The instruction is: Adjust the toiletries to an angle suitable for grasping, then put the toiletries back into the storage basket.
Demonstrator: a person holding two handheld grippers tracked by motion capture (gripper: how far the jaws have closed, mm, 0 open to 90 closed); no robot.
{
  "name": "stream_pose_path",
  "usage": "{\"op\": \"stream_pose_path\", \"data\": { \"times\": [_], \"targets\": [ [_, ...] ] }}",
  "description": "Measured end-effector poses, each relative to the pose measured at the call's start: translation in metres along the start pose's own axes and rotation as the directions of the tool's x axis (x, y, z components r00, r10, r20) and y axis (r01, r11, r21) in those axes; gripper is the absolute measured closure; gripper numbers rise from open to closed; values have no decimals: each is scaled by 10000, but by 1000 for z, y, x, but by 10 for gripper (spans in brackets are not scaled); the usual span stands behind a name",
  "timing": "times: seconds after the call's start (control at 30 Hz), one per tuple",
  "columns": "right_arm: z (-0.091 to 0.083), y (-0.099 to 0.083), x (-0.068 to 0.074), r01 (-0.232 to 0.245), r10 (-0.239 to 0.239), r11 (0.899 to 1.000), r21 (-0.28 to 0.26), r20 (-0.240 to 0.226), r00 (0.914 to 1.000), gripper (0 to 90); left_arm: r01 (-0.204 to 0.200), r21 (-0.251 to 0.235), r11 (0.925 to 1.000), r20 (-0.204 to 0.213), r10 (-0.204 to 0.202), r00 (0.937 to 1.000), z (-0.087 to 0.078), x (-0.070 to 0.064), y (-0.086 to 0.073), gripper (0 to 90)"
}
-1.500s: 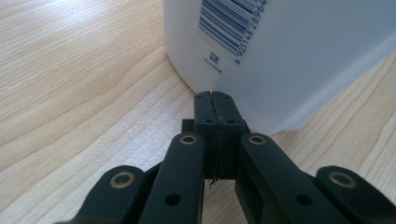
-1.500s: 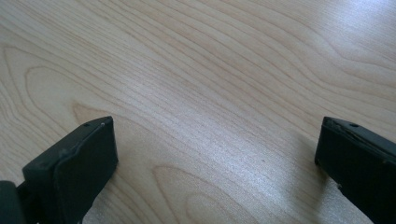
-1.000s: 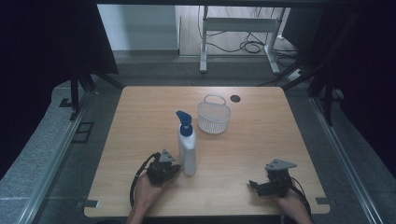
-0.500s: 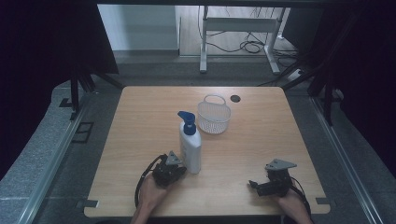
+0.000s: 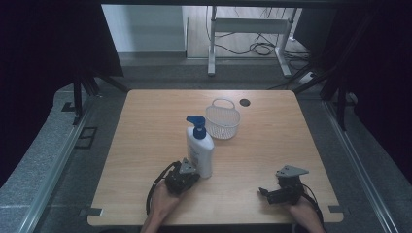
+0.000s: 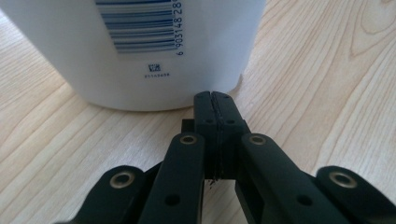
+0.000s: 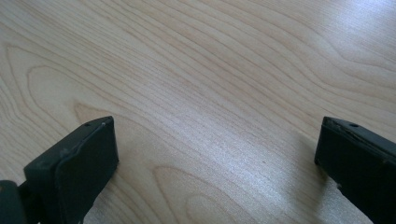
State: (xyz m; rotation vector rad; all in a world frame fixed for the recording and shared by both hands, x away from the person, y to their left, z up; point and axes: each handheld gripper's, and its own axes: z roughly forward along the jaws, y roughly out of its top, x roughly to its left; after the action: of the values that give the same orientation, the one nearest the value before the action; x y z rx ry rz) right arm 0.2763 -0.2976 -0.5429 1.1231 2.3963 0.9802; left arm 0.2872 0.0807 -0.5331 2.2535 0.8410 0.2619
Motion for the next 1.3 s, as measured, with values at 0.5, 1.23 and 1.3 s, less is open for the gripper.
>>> {"op": "stream_pose_path", "data": {
  "times": [0.5, 1.23, 1.3],
  "targets": [
    [0, 0, 0, 12, -12, 10000, -5, -18, 10000, 0, 13, -128, 9999, -140, -15, 9999, -2, -5, 3, 785],
    [-6, 2, 0, 332, -333, 9994, -112, -113, 9994, 42, 514, -13, 9987, -197, -514, 9985, -16, -9, -7, 433],
    [-6, 2, 0, 335, -337, 9993, -147, -126, 9994, 42, 482, 6, 9988, -225, -482, 9986, -17, -9, -8, 422]
  ]
}}
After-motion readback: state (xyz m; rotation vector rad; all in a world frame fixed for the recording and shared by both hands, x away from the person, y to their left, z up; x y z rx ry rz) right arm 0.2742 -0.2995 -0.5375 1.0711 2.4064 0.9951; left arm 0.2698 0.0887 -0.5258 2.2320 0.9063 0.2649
